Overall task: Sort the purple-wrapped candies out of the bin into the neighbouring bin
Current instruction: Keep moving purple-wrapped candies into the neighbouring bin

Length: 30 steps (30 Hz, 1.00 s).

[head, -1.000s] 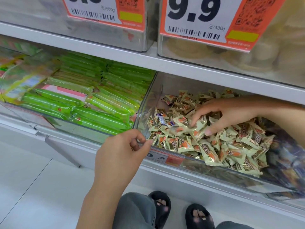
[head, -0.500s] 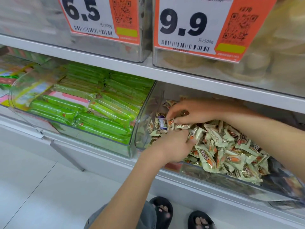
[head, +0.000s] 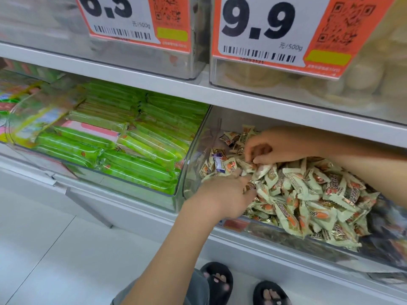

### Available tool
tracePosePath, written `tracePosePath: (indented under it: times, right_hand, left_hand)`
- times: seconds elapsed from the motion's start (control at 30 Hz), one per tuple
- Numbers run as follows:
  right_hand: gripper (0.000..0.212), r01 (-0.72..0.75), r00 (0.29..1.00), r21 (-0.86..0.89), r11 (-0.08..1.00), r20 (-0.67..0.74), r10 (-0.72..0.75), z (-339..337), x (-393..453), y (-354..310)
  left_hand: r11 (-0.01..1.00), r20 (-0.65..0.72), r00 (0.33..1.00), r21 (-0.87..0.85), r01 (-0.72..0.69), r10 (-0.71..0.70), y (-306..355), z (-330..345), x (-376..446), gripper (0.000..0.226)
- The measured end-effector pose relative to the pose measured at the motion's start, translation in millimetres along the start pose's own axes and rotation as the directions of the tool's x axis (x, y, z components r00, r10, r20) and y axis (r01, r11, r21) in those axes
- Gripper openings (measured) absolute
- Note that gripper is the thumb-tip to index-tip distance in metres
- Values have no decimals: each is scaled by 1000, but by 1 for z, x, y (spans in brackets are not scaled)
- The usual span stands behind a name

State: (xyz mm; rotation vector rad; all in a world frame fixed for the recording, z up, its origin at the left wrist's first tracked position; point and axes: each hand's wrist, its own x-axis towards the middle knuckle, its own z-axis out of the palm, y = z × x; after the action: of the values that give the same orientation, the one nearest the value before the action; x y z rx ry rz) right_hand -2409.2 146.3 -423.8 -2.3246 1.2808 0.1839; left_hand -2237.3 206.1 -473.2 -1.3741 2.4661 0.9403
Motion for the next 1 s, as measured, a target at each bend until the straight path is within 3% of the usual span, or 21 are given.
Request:
tracePosePath:
  times: [0.17,0.37,0.5,0.57,0.67,0.8,0.87,1.0]
  right_hand:
    - [33,33,991,-89,995,129,-22,7,9,5]
    - [36,-50,992,-97,994,115,61,4,-12,24]
    - [32,-61,995,-13,998,76,62,3,-12,19]
    - [25,-18,999,89,996,-27,20,2,-16,18]
    - [21,47,986,146,988,-167,-22,3,-14,13]
    - [54,12,998,-36,999,55,-10,14,7,6]
    - [47,0,990,-109,994,138,15,19,13,7]
    - [35,9,988,-145,989,152,13,9,-1,16]
  left_hand:
    - [981,10,987,112,159,-161,-3,0,-5,64]
    - [959,1,967,130,252,-254,1,-2,-16,70]
    - [971,-152,965,75,227,-214,0,1,-21,60]
    - [989,-276,951,17,150,-139,-2,3,-22,48]
    - [1000,-270,963,-1,2,-2,1,5,-21,38]
    - [999,-195,981,-35,4,-10,1,5,-21,37]
    - [1000,-197,980,-15,20,-22,0,5,-22,36]
    - [999,-222,974,-36,38,-45,0,3,-23,31]
